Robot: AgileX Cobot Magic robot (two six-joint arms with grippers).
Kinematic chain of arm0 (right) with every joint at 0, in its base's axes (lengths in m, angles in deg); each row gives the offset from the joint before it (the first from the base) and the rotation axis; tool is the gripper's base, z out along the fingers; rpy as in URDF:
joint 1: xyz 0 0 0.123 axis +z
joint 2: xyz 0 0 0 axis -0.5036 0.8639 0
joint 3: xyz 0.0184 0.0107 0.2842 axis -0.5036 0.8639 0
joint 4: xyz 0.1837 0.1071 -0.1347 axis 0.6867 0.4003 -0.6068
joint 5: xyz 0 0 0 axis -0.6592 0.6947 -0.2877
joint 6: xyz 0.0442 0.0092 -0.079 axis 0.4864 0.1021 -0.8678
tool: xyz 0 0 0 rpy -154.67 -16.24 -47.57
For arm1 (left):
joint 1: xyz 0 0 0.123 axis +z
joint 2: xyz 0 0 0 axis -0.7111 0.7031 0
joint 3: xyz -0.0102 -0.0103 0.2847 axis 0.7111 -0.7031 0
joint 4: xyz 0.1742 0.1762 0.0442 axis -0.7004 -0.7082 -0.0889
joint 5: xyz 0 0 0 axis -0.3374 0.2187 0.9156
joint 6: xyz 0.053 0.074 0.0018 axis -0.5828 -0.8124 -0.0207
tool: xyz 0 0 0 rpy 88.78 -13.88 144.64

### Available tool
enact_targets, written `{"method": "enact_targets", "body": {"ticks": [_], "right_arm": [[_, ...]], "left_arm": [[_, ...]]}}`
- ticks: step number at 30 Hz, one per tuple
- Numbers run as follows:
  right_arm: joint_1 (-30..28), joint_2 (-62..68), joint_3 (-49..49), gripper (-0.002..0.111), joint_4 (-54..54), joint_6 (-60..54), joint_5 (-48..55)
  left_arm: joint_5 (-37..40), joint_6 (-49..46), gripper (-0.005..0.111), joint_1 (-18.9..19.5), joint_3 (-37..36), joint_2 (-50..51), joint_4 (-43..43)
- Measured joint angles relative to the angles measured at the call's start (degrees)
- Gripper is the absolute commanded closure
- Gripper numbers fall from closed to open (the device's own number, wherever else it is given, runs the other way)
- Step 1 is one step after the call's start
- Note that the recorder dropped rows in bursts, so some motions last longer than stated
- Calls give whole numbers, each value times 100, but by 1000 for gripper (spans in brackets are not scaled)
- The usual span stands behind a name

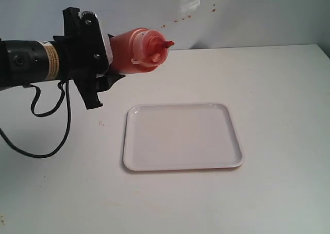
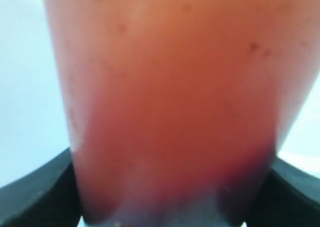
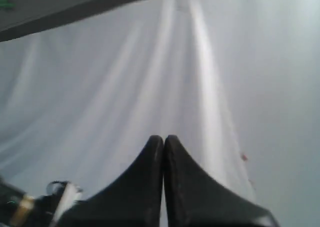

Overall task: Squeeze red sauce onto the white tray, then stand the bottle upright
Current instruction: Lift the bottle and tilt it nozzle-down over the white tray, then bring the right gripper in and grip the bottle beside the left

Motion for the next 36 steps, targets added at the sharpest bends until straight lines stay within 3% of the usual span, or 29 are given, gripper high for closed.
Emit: {"method": "enact_targets", "body": {"ticks": [2,7,10,11,14,15,20,23,31,36], "right_arm": [[25,327,-506,108,-1054,599,-557],[25,1932,-2078,106,-2366,1910,-388],[25,3446,-3091,84,-3413,3010,-835],[25,3788,-3297,72,-3586,3244,-929],[25,5497,-4242,15,-4461,4279,-1373],[25,6273,-4610,11,-4805,4583,-1607],[25,8666,-5856,16,-5633,5094,-3009],[25,9396,-6306,16,-5681,5119,-3367],[76,10147,-6781,16,-5839,5119,-3413],[449,10448,-6786,16,-5850,4755,-2925]], "left_arm": [[209,-376,107,-38,129,60,0],[724,-1858,107,-52,225,131,0],[883,-2798,107,-52,225,143,0],[870,-2929,107,-52,225,143,0],[517,-3399,107,-52,237,143,11],[366,-3637,107,-78,248,143,22],[359,-4568,107,-348,324,155,9],[619,-4658,107,-564,612,259,9],[795,-5265,107,-778,1065,560,9],[941,-5807,107,-778,1063,725,9]]}}
